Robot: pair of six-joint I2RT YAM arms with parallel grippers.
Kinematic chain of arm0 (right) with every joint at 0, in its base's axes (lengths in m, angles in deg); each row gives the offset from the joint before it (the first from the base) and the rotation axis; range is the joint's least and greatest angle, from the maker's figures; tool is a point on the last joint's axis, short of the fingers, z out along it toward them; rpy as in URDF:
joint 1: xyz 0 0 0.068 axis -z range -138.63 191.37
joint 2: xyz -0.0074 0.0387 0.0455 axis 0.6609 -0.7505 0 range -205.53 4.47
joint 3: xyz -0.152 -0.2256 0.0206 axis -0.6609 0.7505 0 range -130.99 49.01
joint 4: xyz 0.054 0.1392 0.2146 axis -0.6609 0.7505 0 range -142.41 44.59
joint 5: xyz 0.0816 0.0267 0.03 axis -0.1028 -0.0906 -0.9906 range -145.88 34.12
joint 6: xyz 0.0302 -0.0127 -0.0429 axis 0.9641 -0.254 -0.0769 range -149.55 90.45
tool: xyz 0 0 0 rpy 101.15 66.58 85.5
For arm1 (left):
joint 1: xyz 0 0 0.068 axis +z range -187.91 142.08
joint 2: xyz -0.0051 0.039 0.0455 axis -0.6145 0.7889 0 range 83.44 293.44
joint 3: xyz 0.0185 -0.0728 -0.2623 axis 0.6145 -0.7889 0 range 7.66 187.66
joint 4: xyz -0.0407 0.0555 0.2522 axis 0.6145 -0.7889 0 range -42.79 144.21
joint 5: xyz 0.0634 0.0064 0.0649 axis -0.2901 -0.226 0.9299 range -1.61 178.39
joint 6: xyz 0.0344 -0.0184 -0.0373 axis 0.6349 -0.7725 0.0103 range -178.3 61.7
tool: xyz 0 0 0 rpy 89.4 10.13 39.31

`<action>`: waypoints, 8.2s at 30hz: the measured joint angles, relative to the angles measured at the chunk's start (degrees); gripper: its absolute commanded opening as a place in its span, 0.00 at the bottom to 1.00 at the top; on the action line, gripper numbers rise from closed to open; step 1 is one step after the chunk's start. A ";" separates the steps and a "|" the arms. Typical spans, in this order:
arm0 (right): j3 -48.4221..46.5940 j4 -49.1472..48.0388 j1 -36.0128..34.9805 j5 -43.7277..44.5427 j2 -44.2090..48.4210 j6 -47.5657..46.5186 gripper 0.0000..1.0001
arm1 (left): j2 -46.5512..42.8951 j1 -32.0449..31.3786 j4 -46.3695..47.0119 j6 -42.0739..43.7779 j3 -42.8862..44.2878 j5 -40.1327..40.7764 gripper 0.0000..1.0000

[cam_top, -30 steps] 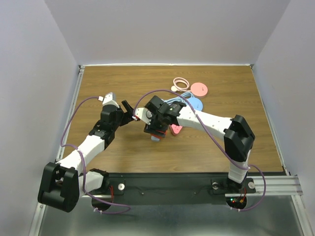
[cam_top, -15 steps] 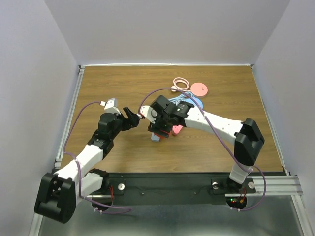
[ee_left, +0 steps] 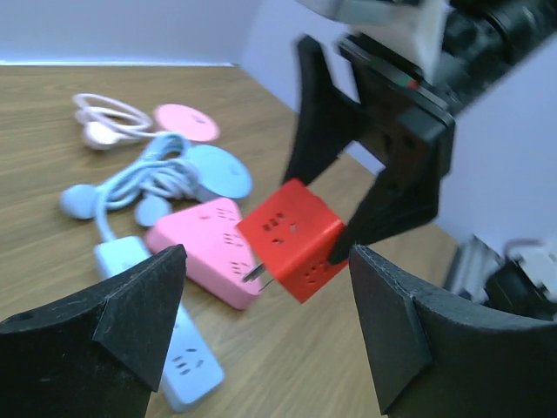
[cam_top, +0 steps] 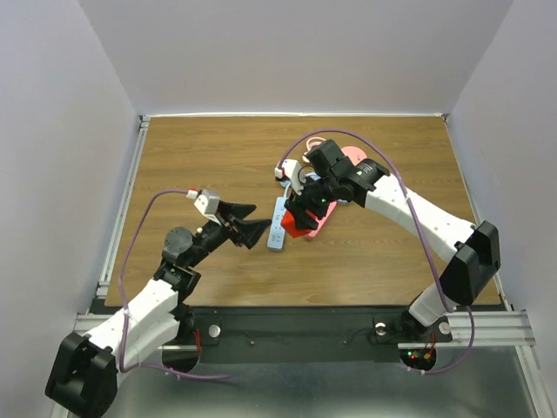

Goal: Insert the plug

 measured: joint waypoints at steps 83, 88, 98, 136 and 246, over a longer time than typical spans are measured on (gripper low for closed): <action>12.28 -11.63 1.55 -24.55 16.20 9.27 0.94 | 7.39 -18.40 7.91 4.74 0.85 -7.39 0.00; 12.28 -11.91 2.29 -29.24 15.02 8.46 0.95 | 6.25 -18.40 7.67 4.63 0.85 -7.54 0.00; 12.26 -12.20 2.43 -37.29 11.89 6.58 0.68 | 6.01 -18.40 8.00 4.28 0.85 -9.81 0.00; 12.28 -14.16 7.15 -3.43 15.54 11.21 0.00 | 1.81 -14.14 -14.21 3.30 3.21 18.32 0.91; 16.90 -35.87 -3.98 -2.71 -8.76 2.10 0.00 | 8.74 5.38 -28.30 -7.67 6.54 12.13 0.86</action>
